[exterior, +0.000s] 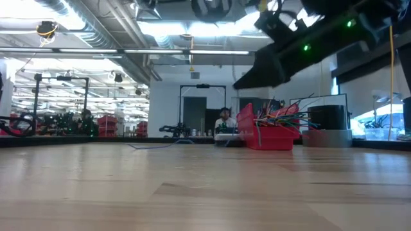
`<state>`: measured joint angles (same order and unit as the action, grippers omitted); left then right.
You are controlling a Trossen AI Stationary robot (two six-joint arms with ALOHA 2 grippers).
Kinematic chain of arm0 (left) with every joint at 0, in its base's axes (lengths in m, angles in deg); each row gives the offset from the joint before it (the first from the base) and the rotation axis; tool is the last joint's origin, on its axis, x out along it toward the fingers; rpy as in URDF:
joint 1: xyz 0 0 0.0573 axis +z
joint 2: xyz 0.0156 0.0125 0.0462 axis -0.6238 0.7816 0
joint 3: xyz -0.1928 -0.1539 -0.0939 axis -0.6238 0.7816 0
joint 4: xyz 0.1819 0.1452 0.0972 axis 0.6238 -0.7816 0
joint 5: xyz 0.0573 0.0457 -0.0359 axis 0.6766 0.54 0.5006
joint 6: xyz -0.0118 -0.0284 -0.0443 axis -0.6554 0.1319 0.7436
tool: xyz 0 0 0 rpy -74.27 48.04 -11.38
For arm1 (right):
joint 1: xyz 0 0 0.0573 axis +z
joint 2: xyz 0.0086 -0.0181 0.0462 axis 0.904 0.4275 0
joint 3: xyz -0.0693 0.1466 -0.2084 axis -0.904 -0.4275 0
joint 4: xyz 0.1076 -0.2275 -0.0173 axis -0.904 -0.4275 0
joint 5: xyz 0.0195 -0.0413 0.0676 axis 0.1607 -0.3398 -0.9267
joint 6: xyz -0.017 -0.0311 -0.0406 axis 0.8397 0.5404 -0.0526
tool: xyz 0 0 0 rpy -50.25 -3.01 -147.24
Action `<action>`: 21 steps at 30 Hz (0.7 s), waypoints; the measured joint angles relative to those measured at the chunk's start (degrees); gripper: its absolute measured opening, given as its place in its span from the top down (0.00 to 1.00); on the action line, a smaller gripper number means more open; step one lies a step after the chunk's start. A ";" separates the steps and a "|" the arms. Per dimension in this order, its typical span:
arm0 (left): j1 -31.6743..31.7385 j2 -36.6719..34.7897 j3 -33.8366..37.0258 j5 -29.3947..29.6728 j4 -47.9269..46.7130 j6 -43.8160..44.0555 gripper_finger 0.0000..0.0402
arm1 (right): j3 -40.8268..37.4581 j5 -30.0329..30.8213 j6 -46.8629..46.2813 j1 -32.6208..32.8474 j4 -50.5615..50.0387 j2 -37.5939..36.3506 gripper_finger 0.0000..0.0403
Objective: Coil cords
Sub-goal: Coil the blue wire into the black spool
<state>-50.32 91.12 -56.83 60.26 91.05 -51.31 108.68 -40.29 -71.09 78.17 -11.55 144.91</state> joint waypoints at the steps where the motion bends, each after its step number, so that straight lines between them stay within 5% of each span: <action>1: 0.02 -0.22 0.00 -0.03 -2.03 -0.29 1.00 | -0.02 0.89 -0.01 0.00 -1.98 -1.68 0.99; 7: 1.65 -0.33 0.00 0.58 -9.60 -3.09 1.00 | -0.04 1.30 -3.55 0.00 -10.90 -12.87 0.99; 11: 3.61 1.40 0.00 0.98 -9.50 -2.90 1.00 | -0.04 -5.25 -5.83 0.00 -9.18 -17.23 0.99; 21: 6.69 8.14 0.00 4.01 -0.96 -2.19 1.00 | -0.07 -14.75 -4.67 -0.07 10.09 -10.62 0.99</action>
<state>-43.64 99.26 -56.84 64.27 90.09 -53.50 108.61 -55.05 -75.76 78.10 -1.46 134.30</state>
